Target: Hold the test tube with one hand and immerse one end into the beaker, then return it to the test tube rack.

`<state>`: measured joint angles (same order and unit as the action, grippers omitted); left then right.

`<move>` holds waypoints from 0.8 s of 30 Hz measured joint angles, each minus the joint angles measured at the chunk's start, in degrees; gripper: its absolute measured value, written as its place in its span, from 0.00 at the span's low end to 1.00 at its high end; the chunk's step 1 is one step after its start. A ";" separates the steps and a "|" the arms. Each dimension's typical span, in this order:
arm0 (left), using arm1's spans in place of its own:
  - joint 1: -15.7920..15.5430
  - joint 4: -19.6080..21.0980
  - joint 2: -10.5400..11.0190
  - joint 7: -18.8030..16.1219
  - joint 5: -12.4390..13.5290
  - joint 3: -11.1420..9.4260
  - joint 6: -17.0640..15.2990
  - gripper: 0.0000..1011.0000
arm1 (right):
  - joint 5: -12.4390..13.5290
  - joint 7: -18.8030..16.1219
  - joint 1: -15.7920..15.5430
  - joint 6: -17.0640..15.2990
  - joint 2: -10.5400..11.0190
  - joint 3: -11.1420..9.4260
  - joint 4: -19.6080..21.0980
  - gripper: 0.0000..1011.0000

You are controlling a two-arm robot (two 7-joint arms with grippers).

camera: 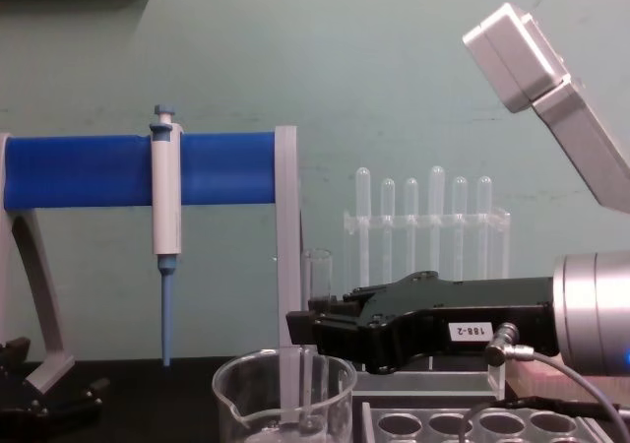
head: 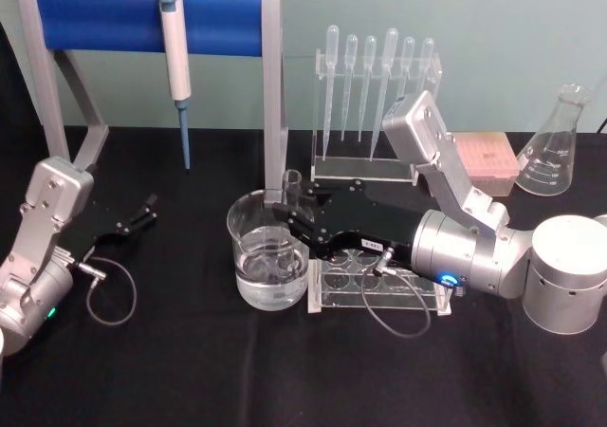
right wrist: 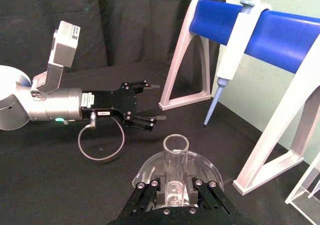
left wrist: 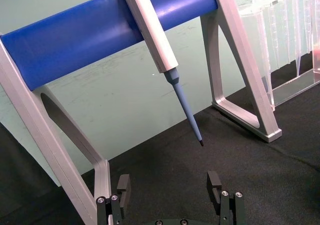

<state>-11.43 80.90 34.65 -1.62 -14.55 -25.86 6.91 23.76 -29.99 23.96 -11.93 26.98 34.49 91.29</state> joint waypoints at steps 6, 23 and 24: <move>0.00 0.00 0.00 0.00 0.00 0.00 0.00 0.99 | 0.00 0.00 0.00 0.00 0.00 0.00 0.00 0.24; 0.00 0.00 0.00 0.00 0.00 0.00 0.00 0.99 | 0.00 0.00 0.00 0.00 0.00 0.00 0.00 0.24; 0.00 0.00 0.00 0.00 0.00 0.00 0.00 0.99 | 0.00 0.00 0.00 0.00 0.00 0.00 0.00 0.24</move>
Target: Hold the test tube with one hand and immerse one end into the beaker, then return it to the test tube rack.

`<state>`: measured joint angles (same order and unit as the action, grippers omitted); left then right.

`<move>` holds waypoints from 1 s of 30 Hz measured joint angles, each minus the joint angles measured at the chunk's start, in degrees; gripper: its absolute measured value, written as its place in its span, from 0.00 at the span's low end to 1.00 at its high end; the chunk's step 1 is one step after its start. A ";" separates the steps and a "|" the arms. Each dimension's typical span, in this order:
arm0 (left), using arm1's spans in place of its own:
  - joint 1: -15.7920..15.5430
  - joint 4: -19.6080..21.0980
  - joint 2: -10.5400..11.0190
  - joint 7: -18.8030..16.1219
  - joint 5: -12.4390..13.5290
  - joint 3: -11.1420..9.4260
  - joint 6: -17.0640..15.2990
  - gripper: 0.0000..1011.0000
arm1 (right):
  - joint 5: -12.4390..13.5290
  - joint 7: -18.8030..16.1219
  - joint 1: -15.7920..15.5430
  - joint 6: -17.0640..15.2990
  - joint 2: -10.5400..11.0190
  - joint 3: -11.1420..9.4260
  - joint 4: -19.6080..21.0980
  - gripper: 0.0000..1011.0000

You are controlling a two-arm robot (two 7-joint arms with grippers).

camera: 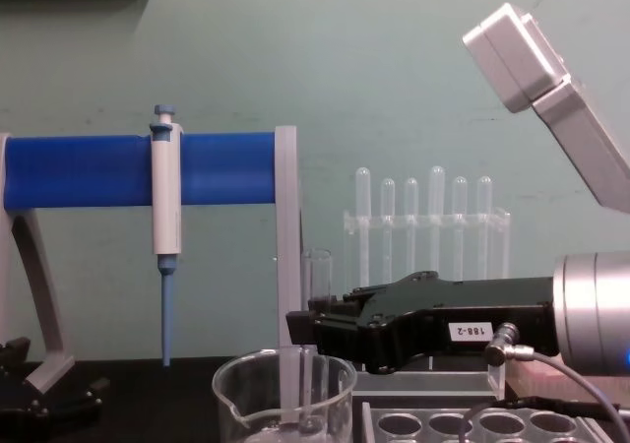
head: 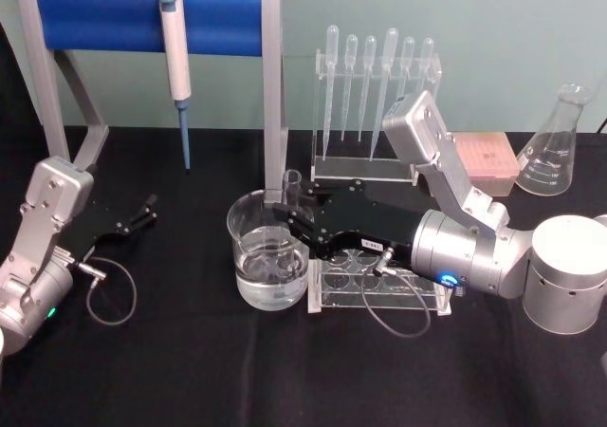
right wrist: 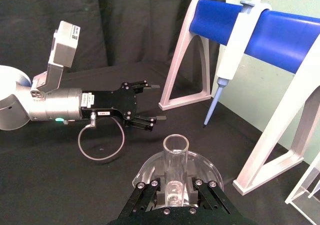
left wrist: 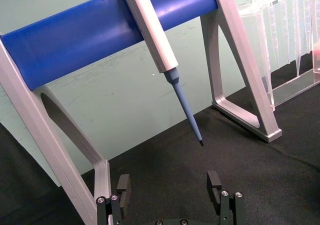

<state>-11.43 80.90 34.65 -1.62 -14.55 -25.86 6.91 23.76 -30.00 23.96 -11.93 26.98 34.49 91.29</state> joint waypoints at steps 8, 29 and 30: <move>0.00 0.00 0.00 0.00 0.00 0.00 0.00 0.99 | 0.00 0.00 0.00 0.00 0.00 0.00 0.00 0.24; 0.00 0.00 0.00 0.00 0.00 0.00 0.00 0.99 | 0.00 0.00 0.00 0.00 0.00 0.00 0.00 0.24; 0.00 0.00 0.00 0.00 0.00 0.00 0.00 0.99 | 0.00 0.00 0.00 0.00 0.00 0.00 0.00 0.24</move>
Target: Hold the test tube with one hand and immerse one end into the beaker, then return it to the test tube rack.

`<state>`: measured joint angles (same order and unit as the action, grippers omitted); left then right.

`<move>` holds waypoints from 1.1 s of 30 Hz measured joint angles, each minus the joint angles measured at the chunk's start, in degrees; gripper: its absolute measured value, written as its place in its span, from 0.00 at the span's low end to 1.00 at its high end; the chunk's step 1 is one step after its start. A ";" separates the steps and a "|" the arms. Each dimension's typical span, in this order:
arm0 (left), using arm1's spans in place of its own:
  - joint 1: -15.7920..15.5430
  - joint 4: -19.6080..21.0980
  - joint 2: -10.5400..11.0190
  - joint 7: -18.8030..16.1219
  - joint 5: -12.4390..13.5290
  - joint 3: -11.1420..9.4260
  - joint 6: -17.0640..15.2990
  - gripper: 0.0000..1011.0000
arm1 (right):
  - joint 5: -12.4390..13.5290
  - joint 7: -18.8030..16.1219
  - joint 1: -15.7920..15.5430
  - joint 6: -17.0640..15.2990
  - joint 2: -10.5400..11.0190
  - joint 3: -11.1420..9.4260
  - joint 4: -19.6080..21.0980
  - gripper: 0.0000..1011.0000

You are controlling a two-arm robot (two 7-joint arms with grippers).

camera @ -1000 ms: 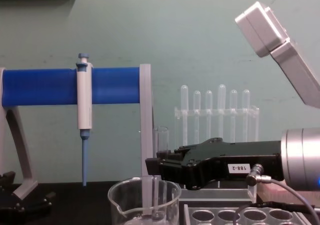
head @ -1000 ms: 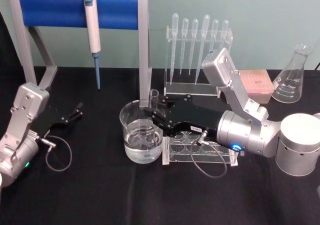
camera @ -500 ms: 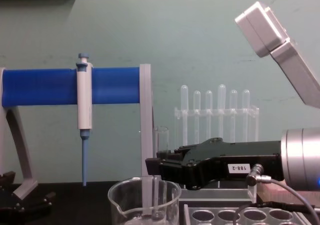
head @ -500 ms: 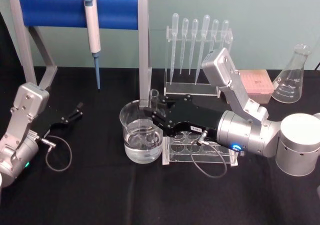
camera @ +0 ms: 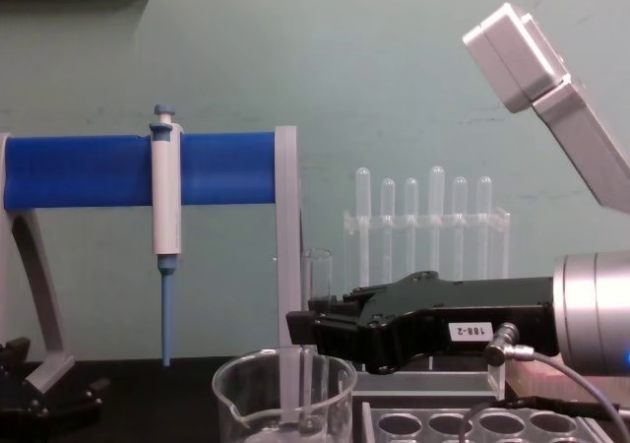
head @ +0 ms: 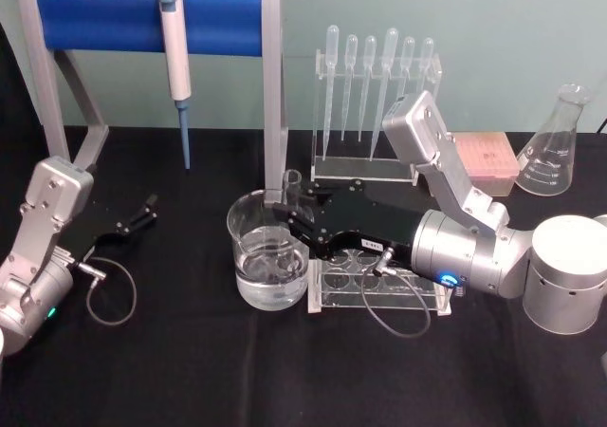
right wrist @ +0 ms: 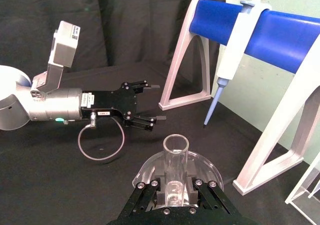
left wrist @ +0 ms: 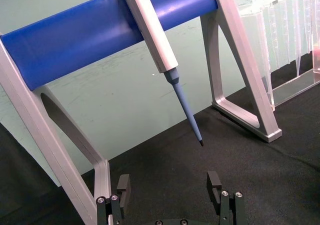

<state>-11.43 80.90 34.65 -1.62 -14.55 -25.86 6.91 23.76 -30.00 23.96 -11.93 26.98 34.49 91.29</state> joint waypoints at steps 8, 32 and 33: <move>0.00 0.00 0.00 0.00 0.00 0.00 0.00 0.99 | 0.00 0.00 0.00 0.00 0.00 0.00 0.00 0.24; 0.00 0.00 0.00 0.00 0.00 0.00 0.00 0.99 | 9.50 -1.45 3.17 -5.48 2.67 -6.01 9.52 0.24; 0.00 0.00 0.00 0.00 0.00 0.00 0.00 0.99 | 9.87 -1.45 3.17 -5.57 3.09 -6.38 10.09 0.24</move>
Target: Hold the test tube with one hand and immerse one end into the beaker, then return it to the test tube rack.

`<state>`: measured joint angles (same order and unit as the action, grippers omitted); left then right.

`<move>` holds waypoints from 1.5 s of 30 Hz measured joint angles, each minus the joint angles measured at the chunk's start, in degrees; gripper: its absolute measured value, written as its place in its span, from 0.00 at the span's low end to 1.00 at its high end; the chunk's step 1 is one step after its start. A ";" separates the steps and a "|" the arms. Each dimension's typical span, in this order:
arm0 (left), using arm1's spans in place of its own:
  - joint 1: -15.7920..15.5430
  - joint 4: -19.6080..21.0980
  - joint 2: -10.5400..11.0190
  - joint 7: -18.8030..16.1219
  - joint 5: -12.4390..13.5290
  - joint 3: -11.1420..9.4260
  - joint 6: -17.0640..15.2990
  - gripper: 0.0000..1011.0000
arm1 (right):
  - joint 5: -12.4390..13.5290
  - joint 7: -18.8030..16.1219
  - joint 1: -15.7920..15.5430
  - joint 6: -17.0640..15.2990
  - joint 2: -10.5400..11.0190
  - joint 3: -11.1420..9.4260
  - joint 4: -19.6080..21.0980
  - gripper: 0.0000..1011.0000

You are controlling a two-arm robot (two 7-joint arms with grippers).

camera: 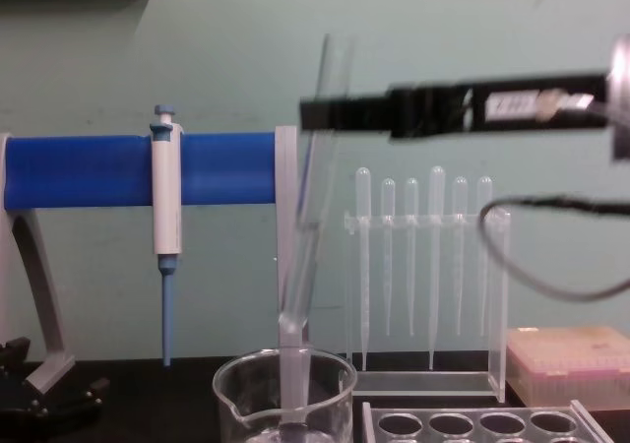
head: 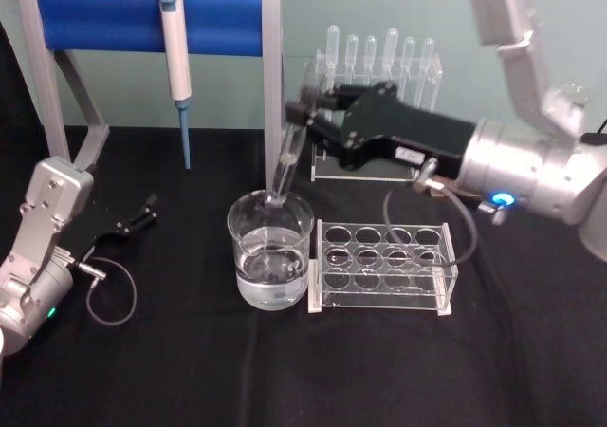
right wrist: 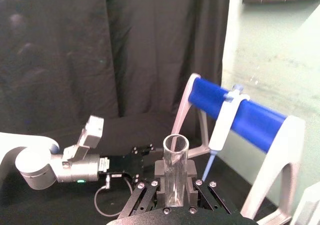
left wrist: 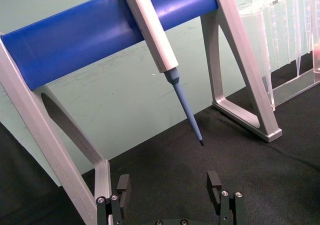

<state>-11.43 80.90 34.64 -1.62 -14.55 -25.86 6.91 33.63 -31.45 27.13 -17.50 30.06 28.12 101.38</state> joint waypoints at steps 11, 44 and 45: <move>0.00 0.00 0.00 0.00 0.00 0.00 0.00 0.99 | 3.12 1.22 -3.13 -0.93 8.06 -4.98 5.53 0.24; 0.00 0.00 0.00 0.00 0.00 0.00 0.00 0.99 | 2.62 3.30 -10.27 4.73 12.89 -3.52 2.75 0.24; 0.01 0.00 0.00 0.00 0.00 -0.01 0.00 0.99 | 2.56 3.30 -10.29 4.76 12.81 -3.49 2.66 0.24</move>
<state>-11.43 80.90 34.64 -1.62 -14.55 -25.87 6.91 36.18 -28.14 16.84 -12.74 42.87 24.63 104.04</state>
